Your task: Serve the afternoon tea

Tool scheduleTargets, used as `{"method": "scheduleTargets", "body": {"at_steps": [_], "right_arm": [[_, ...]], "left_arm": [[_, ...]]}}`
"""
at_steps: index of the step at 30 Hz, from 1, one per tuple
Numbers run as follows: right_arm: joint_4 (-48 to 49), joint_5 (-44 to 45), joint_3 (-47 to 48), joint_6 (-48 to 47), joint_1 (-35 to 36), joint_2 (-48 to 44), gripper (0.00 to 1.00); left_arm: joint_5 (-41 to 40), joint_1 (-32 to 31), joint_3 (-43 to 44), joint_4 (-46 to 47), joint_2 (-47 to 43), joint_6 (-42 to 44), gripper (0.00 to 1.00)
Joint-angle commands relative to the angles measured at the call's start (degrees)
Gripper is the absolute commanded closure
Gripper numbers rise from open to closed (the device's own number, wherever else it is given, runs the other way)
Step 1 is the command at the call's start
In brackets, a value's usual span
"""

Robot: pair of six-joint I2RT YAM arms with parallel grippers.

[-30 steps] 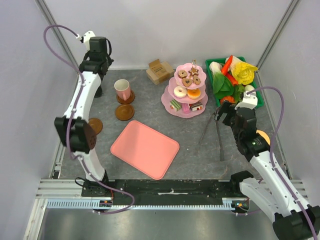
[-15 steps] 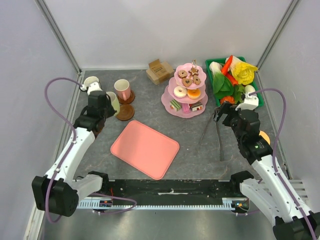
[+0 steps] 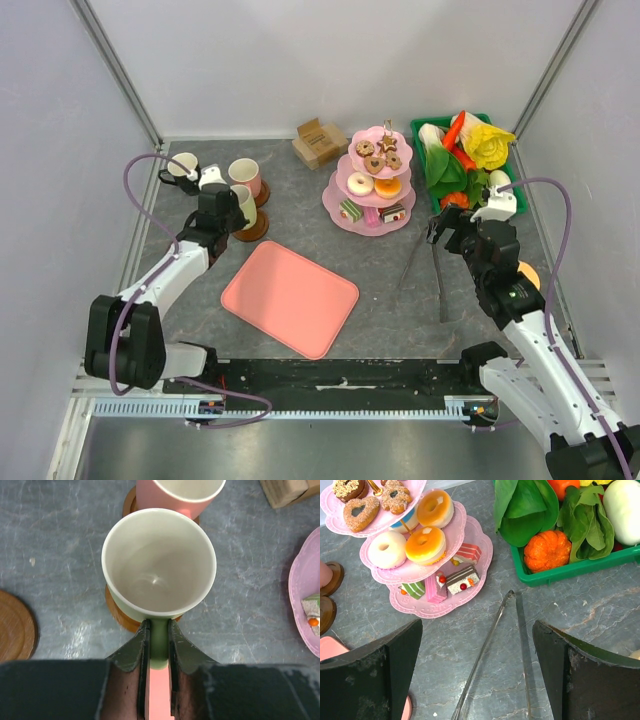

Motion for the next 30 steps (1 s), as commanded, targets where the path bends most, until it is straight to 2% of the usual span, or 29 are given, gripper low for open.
{"method": "scheduleTargets", "body": {"at_steps": [1, 11, 13, 14, 16, 20, 25, 26, 28, 30], "right_arm": [[1.6, 1.1, -0.1, -0.5, -0.1, -0.7, 0.02], [1.4, 1.2, -0.1, -0.5, -0.1, -1.4, 0.02], [1.4, 1.3, -0.1, -0.5, -0.2, -1.5, 0.02], [1.5, 1.2, -0.1, -0.5, -0.1, -1.5, 0.02], [1.5, 1.3, -0.1, -0.5, -0.1, -1.7, 0.02], [1.5, 1.0, -0.1, -0.5, 0.0, -1.7, 0.02], [1.7, 0.7, -0.2, -0.5, -0.1, -2.2, 0.02], [1.6, 0.7, -0.2, -0.6, -0.1, -2.3, 0.02], [1.4, 1.1, 0.0, -0.6, -0.1, -2.3, 0.02], [1.3, 0.9, -0.1, -0.6, -0.2, -2.5, 0.02]], "left_arm": [[-1.2, -0.1, 1.6, 13.5, 2.1, 4.3, 0.98], [-1.5, -0.1, -1.2, 12.3, 4.1, 2.2, 0.96], [-2.3, -0.1, -2.1, 11.4, 3.5, 2.3, 0.8], [-2.5, 0.0, -2.6, 11.2, 2.9, 2.5, 0.67], [-2.9, -0.1, -3.5, 10.6, 1.5, 2.7, 0.49], [-3.6, -0.1, -3.1, 7.9, -3.1, 4.4, 0.23], [-2.5, 0.2, 3.3, 0.9, -7.5, 8.4, 0.14], [0.6, 0.4, 6.5, 0.5, -7.7, 10.6, 0.14], [1.9, 0.5, 13.1, -2.3, -6.2, 16.3, 0.09], [3.7, 1.9, 21.7, -7.3, -3.3, 22.6, 0.09]]}}
